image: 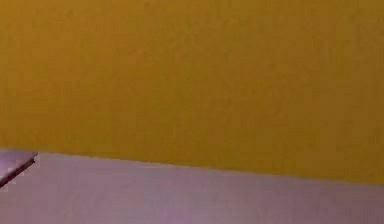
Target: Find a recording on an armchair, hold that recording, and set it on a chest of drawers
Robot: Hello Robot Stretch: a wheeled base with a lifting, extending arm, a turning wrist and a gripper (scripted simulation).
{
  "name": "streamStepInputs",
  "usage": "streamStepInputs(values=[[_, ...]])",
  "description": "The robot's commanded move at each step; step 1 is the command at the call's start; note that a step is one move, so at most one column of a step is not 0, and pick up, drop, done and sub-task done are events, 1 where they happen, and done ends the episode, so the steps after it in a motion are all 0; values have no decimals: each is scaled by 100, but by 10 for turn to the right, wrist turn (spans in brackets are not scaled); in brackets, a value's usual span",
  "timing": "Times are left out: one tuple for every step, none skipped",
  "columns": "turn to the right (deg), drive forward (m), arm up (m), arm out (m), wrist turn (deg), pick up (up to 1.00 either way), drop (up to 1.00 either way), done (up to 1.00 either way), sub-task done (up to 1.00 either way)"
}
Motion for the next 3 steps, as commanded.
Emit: streamStepInputs(values=[[0,30,0,0,0,0,0,0,0],[-450,0,0,0,0,0,0,0,0],[-390,0,0,0,0,0,0,0,0]])
